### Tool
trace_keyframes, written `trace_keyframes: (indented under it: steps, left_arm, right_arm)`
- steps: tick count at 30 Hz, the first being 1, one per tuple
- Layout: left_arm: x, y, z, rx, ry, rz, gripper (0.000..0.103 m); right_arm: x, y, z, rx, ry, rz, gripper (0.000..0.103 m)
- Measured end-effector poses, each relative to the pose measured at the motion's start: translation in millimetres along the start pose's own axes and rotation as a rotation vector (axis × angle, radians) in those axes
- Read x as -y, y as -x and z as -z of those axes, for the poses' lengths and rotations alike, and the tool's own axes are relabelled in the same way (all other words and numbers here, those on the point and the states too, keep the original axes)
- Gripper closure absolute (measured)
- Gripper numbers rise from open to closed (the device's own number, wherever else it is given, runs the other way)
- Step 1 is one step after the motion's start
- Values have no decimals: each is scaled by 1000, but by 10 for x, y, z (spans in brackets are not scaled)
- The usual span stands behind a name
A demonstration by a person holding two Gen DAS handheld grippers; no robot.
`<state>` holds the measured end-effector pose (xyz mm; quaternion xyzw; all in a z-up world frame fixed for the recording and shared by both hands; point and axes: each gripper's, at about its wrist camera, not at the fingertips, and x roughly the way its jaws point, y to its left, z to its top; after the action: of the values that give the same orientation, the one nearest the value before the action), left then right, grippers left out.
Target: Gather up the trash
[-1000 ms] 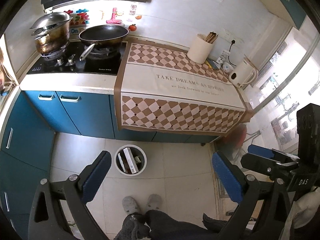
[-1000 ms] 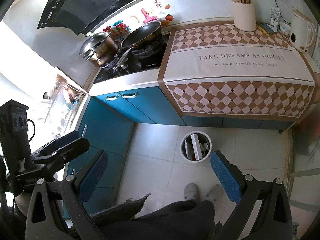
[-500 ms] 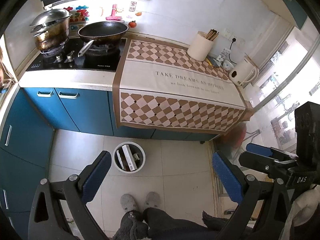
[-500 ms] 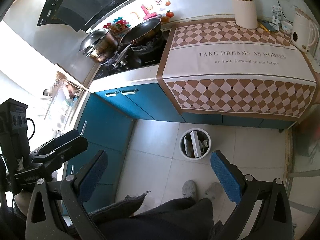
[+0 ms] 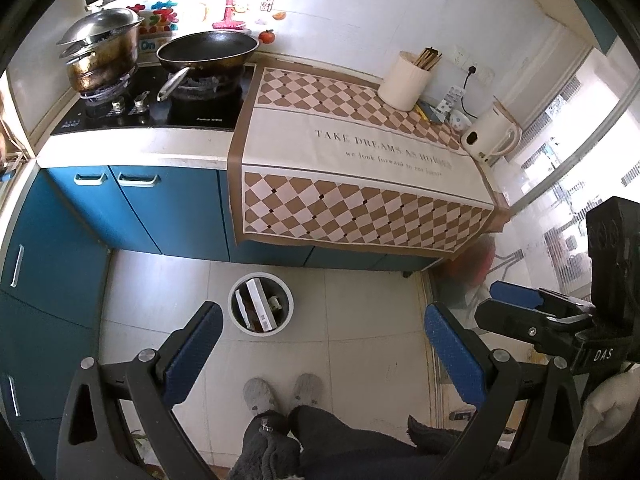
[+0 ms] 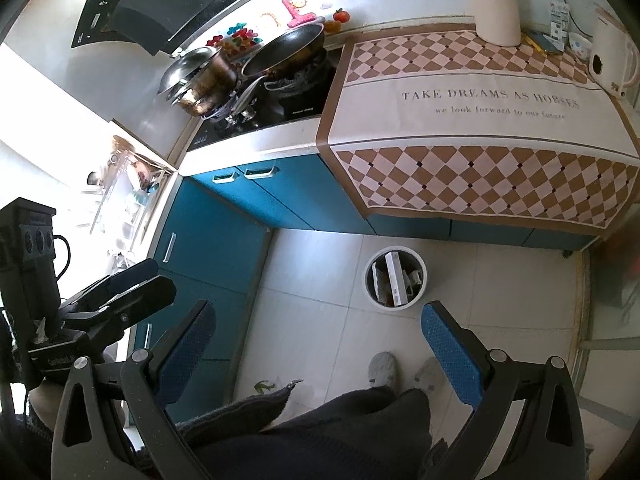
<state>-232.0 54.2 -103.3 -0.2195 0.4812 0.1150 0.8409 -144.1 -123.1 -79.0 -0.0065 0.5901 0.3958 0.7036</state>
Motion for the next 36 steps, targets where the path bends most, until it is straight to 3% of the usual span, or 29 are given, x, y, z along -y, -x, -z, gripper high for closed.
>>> trace_keyframes:
  steps: [36]
  left_arm:
    - [-6,-128,10,-54,-24,65,0]
  right_arm:
    - [332,44,155,-29,-76,17,0]
